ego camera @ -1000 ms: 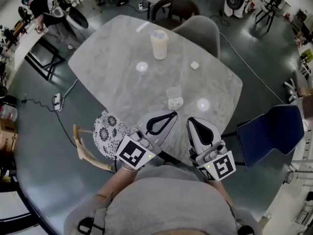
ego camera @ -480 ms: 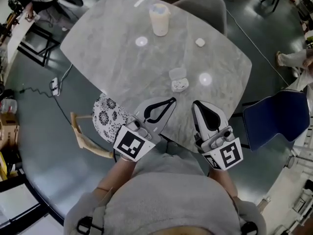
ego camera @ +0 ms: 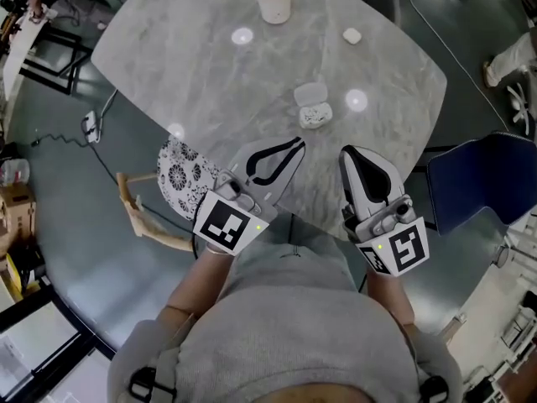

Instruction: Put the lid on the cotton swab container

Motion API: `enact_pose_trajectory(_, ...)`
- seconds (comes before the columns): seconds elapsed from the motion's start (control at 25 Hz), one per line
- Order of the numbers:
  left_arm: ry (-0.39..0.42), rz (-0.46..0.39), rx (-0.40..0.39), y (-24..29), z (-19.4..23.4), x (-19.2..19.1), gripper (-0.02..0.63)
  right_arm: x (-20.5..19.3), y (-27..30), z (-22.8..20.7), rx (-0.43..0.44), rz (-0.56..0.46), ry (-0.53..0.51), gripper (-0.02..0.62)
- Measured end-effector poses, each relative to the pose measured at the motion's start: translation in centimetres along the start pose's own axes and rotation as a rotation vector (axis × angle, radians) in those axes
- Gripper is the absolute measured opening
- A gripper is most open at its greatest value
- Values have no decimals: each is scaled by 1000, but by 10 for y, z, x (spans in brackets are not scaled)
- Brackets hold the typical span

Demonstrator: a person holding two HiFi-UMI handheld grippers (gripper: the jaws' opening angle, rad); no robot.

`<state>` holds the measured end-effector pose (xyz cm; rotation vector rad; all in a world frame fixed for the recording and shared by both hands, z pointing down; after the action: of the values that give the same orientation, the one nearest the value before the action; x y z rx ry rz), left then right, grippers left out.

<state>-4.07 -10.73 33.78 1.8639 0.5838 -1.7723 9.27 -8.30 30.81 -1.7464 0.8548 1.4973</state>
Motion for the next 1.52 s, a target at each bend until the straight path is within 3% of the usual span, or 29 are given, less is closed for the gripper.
enact_pose_trajectory(0.24, 31, -3, 10, -1, 5, -13, 36, 0, -1, 7, 1, -3, -2, 0)
enact_pose_trajectory(0.64, 54, 74, -20, 17, 8, -51, 219, 4, -12, 9, -33, 5, -6, 0)
enact_pose_trajectory(1.52, 2, 199, -35, 56, 18, -110, 316, 8, -18, -9, -74, 18, -2, 0)
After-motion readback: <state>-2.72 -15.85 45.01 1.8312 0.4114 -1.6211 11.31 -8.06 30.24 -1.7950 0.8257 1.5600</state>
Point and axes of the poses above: the fingertips, and each gripper's own axes: y forward along the fingers, z to its left, x out of its top, the point moved 5 cm from there along -y, backward along the fingers, and after that the axes turned 15 degrees about x, right-handed, at the moved point
